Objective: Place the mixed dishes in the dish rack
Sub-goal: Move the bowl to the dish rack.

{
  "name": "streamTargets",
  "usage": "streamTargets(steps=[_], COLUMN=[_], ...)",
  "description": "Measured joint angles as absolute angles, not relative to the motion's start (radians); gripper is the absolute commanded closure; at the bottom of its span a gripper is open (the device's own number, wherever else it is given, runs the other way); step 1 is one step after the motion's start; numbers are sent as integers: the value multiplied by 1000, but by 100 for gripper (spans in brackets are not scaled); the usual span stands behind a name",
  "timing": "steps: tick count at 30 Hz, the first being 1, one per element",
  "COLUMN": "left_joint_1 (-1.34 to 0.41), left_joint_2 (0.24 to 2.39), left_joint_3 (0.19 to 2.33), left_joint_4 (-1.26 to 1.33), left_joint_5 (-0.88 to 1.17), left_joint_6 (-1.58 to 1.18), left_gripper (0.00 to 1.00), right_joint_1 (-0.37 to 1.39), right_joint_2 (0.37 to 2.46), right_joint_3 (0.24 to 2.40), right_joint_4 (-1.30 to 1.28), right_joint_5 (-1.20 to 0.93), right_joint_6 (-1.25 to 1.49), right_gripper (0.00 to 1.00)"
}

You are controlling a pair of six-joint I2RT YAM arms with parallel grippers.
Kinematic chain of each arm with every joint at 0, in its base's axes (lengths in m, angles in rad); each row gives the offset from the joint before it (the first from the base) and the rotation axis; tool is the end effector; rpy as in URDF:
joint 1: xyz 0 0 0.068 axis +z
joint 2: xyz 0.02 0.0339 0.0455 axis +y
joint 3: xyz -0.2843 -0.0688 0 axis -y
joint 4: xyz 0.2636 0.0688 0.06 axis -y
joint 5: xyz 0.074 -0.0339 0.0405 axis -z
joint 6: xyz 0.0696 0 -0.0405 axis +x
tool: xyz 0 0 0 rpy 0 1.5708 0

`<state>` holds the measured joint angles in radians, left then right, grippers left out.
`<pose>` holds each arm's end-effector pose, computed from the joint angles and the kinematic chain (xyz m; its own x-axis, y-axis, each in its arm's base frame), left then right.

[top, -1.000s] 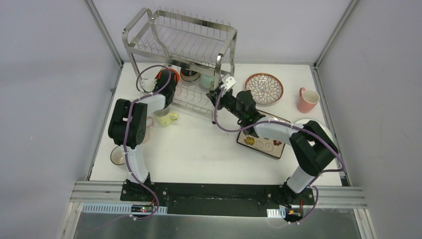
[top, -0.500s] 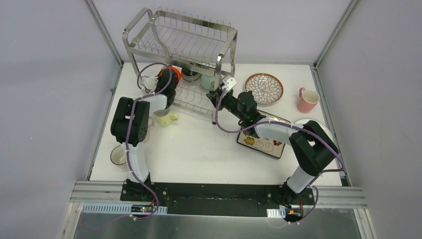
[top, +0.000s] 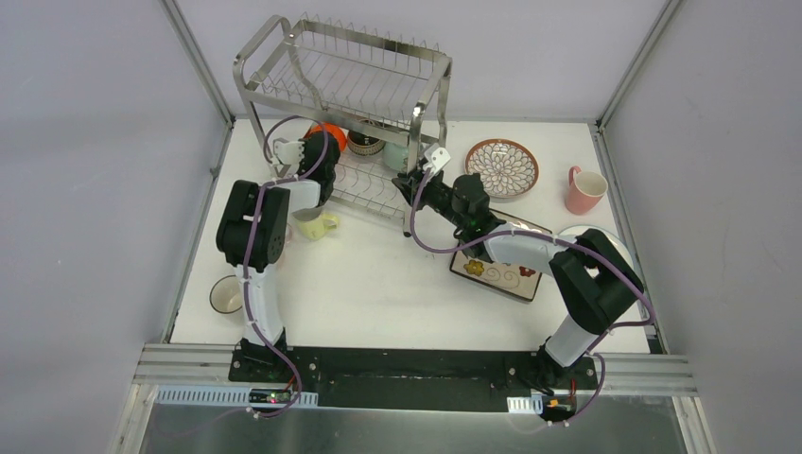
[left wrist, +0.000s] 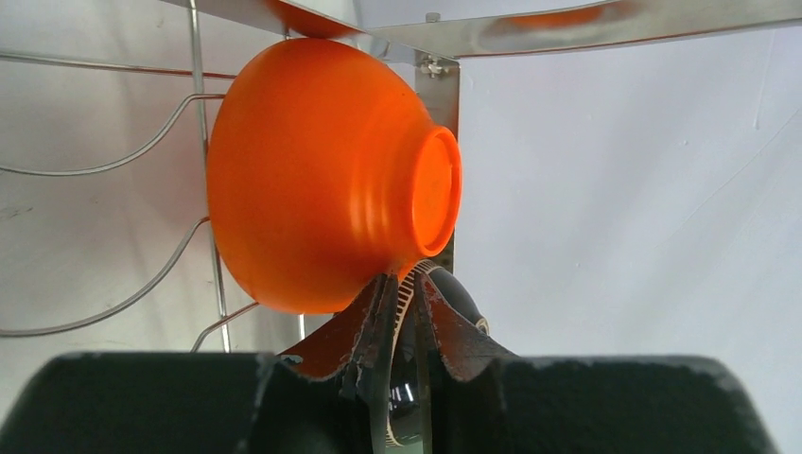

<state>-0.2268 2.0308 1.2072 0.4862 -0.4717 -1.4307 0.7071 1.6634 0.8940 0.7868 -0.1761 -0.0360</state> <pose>0.4921 -0.0811 0.1706 0.1703 -0.9446 -0.2807 -0.3498 0.2084 -0.9134 0.3113 0.2820 0.2588 0.0410 -0.0116 -0.9991 -0.7718 0.6347 -0.0390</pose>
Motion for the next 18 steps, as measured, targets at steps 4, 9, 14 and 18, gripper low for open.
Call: streamTargets(steps=[4, 9, 14, 18], left_joint_1=[-221, -223, -223, -223], left_joint_2=[2046, 2063, 2061, 2043], left_joint_3=[1208, 1214, 1216, 1214], left_joint_4=[524, 558, 546, 496], left_joint_5=[-453, -427, -403, -394], left_joint_6=[-1423, -1415, -1410, -1403], left_gripper=[85, 84, 80, 77], right_joint_1=[706, 705, 704, 702], right_joint_2=[1663, 1663, 1663, 1663], right_joint_3=[891, 889, 888, 888], right_joint_4=[793, 797, 799, 799], right_joint_5=[-181, -182, -189, -194], right_joint_6=[-36, -35, -32, -30], right_gripper=[100, 100, 100, 100])
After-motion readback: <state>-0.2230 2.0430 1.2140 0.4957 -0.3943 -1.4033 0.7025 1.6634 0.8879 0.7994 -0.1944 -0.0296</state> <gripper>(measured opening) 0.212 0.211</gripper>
